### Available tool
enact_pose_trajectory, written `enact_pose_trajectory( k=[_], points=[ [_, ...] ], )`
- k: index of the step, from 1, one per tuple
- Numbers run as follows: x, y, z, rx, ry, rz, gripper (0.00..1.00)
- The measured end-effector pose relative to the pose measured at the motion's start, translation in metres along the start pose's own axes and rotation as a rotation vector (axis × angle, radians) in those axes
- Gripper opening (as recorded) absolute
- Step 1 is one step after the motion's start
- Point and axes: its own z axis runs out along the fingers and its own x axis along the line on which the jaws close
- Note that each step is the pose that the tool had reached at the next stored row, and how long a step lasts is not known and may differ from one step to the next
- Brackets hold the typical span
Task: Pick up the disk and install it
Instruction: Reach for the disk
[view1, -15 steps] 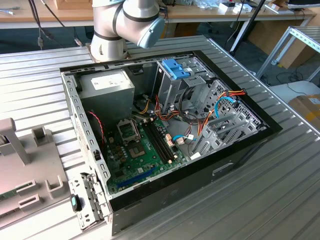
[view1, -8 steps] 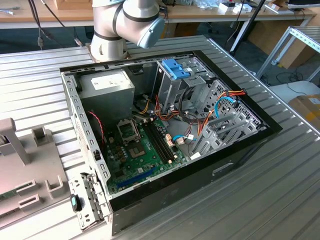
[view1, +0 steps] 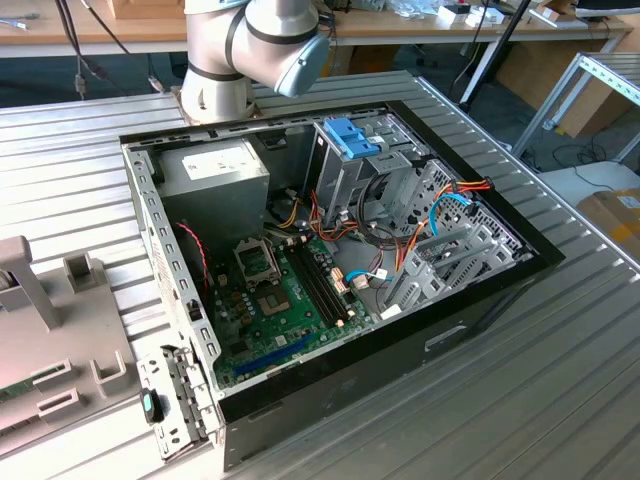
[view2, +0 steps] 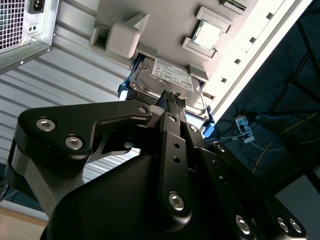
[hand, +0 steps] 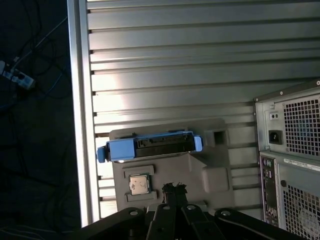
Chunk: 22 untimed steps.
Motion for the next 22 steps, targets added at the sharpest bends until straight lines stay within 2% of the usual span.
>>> enact_pose_trajectory(
  k=[3,6,11,19,22],
  points=[
    [0.0030,-0.0002,-0.0001,0.0000,0.0000,0.000,0.11],
    [0.0114,-0.0009,-0.0003,0.0000,0.0000,0.000,0.11],
    [0.0188,-0.0012,0.0000,-0.0001,-0.0001,0.000,0.11],
    [0.0209,0.0159,0.0025,0.0000,0.0000,0.000,0.11],
    [0.0280,0.0229,0.0035,0.0004,-0.0001,0.000,0.11]
  ],
)
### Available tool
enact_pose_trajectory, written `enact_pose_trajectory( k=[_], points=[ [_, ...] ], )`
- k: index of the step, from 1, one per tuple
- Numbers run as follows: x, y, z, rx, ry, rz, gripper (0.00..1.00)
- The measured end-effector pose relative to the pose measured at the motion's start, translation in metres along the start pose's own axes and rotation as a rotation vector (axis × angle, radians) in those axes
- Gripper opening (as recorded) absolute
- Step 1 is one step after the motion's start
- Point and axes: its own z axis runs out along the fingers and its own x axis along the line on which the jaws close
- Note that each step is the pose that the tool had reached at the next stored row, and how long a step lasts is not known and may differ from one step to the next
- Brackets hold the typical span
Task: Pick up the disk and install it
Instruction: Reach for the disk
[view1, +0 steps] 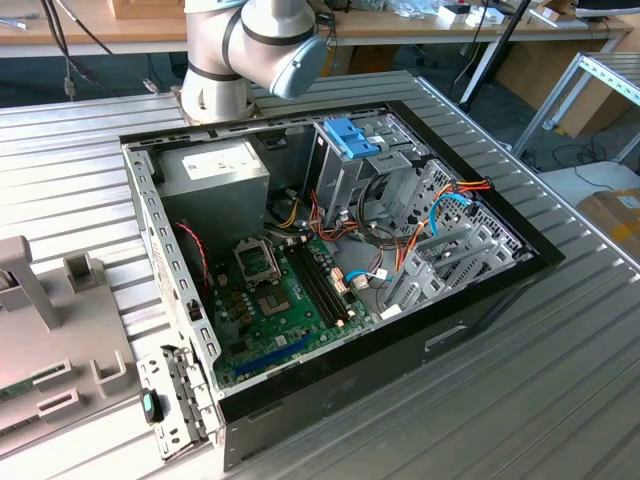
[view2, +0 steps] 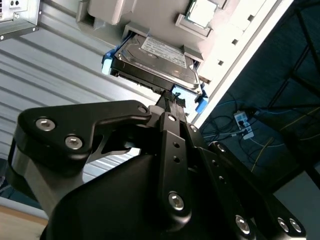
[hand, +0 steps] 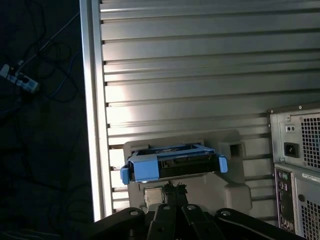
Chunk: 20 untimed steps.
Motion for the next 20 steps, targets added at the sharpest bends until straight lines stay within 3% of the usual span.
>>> enact_pose_trajectory(
  k=[5,6,7,8,9,14,15,16,17,20],
  points=[
    [0.0004,0.0001,0.0000,0.0003,0.0005,0.000,0.11],
    [0.0004,0.0001,0.0000,0.0012,0.0116,0.001,0.11],
    [0.0004,0.0001,0.0003,0.0028,0.0335,0.001,0.11],
    [0.0003,0.0001,0.0003,0.0040,0.0487,0.002,0.11],
    [0.0004,0.0001,0.0004,0.0042,0.0522,0.002,0.11],
    [0.0005,0.0028,0.0005,0.0047,0.0601,0.002,0.11],
    [0.0006,0.0029,0.0010,0.0098,0.0602,-0.010,0.11],
    [0.0012,0.0042,0.0065,0.0269,0.0622,-0.036,0.11],
    [0.0057,0.0100,0.0098,0.0278,0.0627,-0.036,0.11],
    [0.0063,0.0101,0.0110,0.0281,0.0630,-0.036,0.11]
  ],
)
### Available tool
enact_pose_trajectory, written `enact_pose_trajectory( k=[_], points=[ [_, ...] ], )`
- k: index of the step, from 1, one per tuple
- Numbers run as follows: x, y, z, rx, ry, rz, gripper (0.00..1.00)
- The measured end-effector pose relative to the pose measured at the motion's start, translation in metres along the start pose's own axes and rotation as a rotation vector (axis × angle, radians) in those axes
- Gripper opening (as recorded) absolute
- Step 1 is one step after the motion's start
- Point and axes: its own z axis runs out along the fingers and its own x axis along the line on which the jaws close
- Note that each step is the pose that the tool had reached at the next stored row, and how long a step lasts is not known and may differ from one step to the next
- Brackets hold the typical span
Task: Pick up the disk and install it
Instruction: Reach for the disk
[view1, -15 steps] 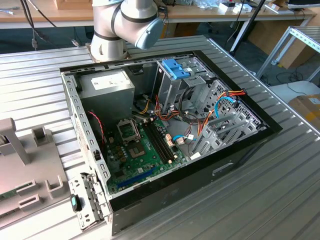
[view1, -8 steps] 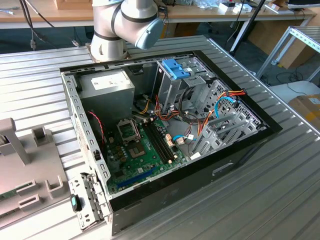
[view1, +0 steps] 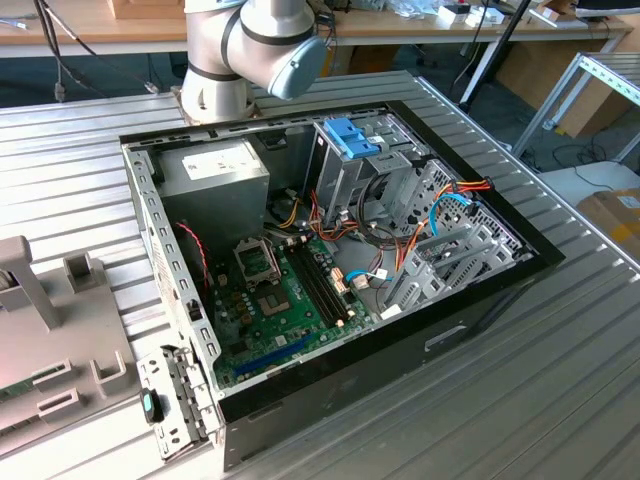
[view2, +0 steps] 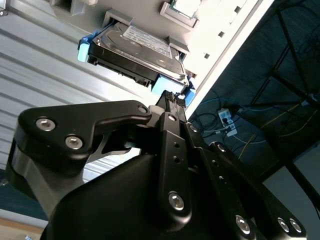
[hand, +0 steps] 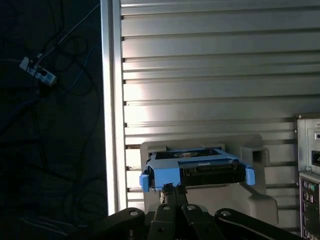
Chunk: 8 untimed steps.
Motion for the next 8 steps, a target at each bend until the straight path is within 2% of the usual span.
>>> enact_pose_trajectory(
  k=[3,8],
  points=[
    [-0.0003,-0.0001,0.0068,-0.0001,0.0000,0.000,0.11],
    [-0.0002,-0.0001,0.0076,-0.0002,-0.0001,0.000,0.11]
  ],
)
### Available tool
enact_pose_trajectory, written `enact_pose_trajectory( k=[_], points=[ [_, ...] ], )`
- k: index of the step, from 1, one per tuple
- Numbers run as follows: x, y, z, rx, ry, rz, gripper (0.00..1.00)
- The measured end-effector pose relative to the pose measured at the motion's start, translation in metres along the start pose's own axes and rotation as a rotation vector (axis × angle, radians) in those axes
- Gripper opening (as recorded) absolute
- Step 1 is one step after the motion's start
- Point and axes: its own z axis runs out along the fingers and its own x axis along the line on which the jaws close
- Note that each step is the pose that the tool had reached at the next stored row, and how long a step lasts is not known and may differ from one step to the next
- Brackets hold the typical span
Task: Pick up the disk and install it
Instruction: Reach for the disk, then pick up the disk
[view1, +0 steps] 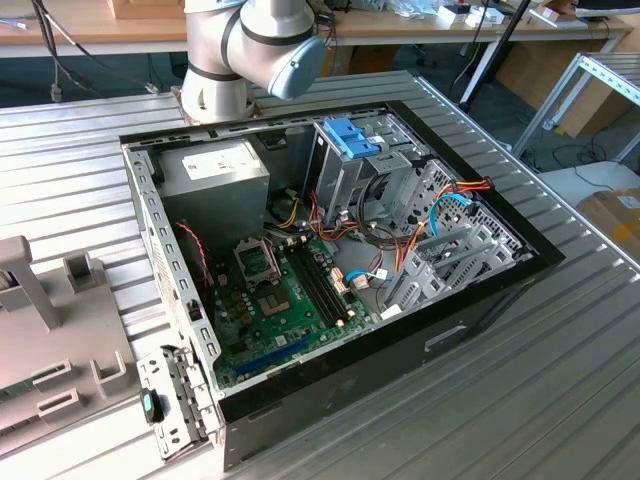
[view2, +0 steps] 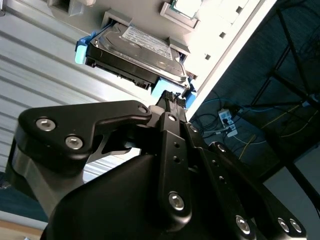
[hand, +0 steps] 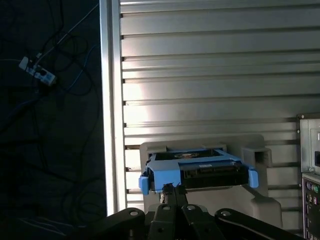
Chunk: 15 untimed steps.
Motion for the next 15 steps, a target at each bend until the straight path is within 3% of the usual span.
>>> enact_pose_trajectory(
  k=[2,15],
  points=[
    [-0.0001,-0.0001,0.0037,0.0002,0.0004,0.000,0.11],
    [0.0000,-0.0001,0.0042,0.0001,0.0003,0.000,0.11]
  ],
)
